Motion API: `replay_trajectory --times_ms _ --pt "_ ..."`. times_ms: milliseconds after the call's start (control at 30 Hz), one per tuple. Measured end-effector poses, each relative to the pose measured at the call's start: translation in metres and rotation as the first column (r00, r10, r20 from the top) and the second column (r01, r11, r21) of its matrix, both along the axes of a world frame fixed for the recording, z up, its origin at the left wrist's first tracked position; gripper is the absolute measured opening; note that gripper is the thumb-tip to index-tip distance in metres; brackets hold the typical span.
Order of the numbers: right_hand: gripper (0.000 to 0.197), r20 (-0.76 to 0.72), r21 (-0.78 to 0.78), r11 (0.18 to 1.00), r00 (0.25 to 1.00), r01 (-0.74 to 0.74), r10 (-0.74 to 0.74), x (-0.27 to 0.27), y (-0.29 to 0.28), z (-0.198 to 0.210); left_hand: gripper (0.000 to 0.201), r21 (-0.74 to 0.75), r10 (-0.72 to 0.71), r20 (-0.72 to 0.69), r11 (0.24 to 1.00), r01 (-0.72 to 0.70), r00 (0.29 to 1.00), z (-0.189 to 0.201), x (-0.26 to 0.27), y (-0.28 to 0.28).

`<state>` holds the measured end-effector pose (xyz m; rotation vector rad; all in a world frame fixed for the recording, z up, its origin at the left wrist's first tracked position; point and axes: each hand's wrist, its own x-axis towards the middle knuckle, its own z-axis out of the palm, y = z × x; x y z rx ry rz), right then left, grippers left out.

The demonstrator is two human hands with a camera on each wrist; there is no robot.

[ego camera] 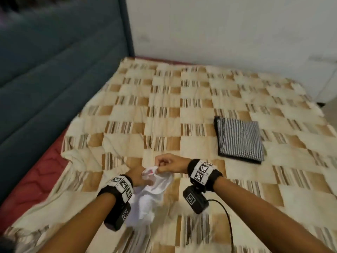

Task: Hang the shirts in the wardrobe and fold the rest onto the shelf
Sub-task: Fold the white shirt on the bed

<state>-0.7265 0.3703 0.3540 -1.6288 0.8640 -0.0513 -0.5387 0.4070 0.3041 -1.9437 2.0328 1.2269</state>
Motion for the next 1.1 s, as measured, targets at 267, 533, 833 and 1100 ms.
replay_trajectory --times_ms 267,533,833,1100 --pt "0.02 -0.104 -0.698 0.711 0.969 0.089 -0.224 -0.056 -0.026 0.202 0.012 -0.546 0.069 -0.04 0.834 -0.08 0.997 0.21 0.031 -0.034" --pt "0.018 0.284 -0.86 0.268 0.842 0.435 -0.458 -0.083 -0.02 0.305 0.04 -0.609 0.02 -0.337 0.758 -0.234 0.941 0.327 -0.009 -0.026" --pt "0.018 -0.154 -0.912 0.395 0.798 0.113 -0.583 -0.159 -0.008 0.346 0.025 -0.68 -0.178 -0.344 0.724 -0.115 0.922 0.376 -0.025 -0.017" --pt "0.016 0.202 -0.635 0.63 0.884 0.446 -0.422 -0.155 0.004 0.351 0.022 -0.822 0.059 -0.268 0.507 -0.26 0.962 0.379 -0.054 -0.025"
